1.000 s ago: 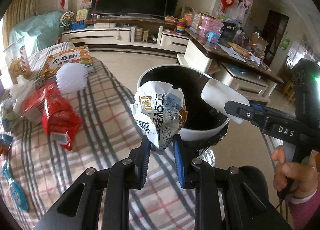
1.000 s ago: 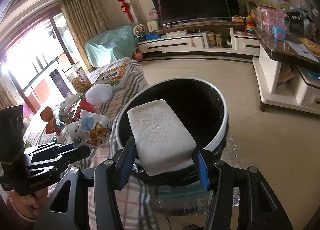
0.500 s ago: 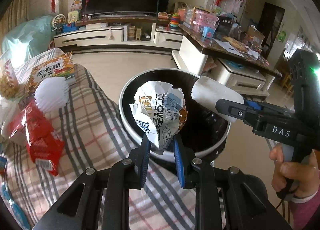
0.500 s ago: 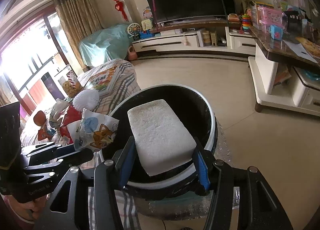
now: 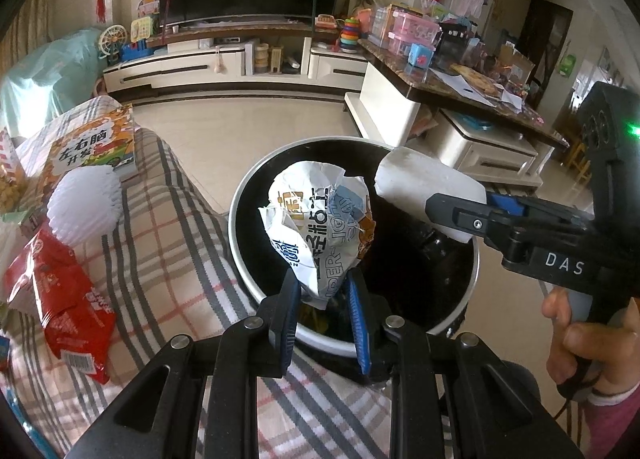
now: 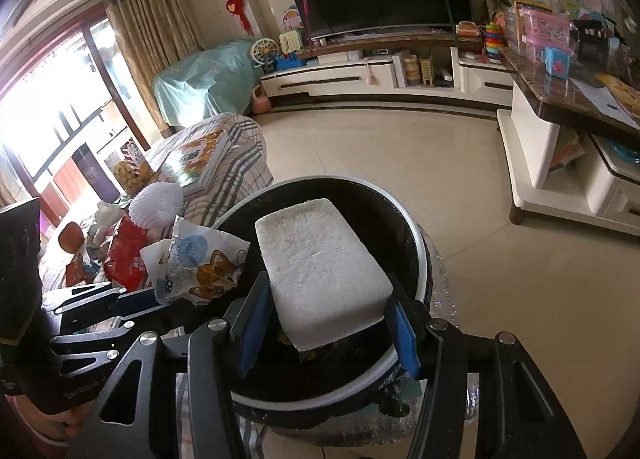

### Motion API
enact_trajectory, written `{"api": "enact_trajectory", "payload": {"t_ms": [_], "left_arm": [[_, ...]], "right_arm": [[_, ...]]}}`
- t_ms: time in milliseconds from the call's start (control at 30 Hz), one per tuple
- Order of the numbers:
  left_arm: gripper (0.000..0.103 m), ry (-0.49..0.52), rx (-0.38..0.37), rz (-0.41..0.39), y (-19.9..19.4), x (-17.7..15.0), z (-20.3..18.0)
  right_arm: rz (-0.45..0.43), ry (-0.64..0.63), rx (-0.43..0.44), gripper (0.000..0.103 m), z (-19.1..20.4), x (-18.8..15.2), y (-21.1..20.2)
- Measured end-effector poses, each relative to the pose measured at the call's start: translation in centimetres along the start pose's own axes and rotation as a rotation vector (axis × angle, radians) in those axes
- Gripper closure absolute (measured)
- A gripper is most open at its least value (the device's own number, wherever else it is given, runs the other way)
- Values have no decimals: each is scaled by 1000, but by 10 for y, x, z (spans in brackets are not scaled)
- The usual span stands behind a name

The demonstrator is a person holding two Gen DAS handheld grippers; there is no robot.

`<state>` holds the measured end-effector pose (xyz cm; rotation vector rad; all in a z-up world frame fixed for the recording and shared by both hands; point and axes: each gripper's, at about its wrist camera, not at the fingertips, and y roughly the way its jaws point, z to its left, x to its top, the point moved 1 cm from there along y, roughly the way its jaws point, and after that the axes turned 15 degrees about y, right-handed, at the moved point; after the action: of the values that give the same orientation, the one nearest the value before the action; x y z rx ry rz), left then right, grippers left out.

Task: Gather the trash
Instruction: 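Move both tools over the bin and open them to drop the items, then grasp the blue bottle-shaped candy pack with the left tool while the right tool grasps the red box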

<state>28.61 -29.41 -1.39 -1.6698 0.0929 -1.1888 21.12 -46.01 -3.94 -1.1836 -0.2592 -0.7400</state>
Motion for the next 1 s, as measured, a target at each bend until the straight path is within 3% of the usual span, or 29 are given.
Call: {"api": "enact_trajectory", "payload": {"t_ms": [433,500,567,600,733,867,1000], "left_arm": [[74,-14,-7,14,8,4,-1],[68,-25,-7,14,7,3,-1],[45,-42,-3,10,5,2,1],[44,-53,0,4,3,0,2],[44,-75,7,-20,-10,-11,4],[44,-88,33,-43,-27,-31,3],[43,-114,60,-52,-46,-57,3]], "right_arm": [[0,-7,-6,44,3,9,7],[-2,0,-7,39,1,9,6],[-4,15,-1,28,0,9,5],[-7,19,0,24,-1,8,4],[-19,36,2,24,-1,2,-1],[-36,58,28,13,2,-8,-10],[-44,62,62,12,13,-21,-20]]}}
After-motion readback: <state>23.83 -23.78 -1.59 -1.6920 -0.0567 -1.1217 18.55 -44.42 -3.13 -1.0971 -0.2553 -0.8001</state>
